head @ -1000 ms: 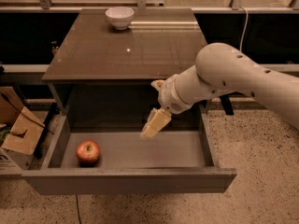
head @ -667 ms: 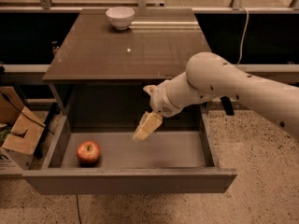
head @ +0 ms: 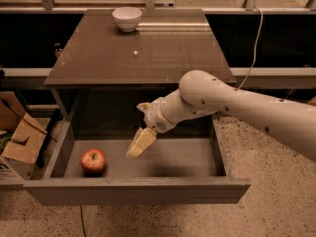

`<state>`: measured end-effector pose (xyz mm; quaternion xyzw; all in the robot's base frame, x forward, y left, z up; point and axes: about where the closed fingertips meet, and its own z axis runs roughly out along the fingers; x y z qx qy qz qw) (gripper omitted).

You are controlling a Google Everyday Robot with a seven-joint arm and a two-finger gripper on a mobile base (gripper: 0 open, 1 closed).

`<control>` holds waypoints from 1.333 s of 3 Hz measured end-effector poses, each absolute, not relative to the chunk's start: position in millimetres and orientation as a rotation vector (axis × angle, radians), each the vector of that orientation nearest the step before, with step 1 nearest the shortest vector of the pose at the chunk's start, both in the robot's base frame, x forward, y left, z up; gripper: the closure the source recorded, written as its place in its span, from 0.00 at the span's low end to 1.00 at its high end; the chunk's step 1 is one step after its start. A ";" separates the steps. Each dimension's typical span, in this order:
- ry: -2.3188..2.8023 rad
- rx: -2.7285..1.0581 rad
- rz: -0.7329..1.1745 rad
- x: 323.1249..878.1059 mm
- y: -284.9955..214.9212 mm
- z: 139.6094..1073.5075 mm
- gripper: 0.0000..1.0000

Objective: Pick apple from top drawer and place on counter

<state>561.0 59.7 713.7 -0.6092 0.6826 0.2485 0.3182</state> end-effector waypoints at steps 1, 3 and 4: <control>1.773 -1.611 0.737 559.6 87.2 694.4 0.00; 1.750 -1.617 0.767 555.4 98.0 687.3 0.00; 1.701 -1.626 0.831 552.0 116.8 676.8 0.00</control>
Offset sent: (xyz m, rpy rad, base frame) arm -0.0009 0.0251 -0.0163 0.0361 0.0322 0.0337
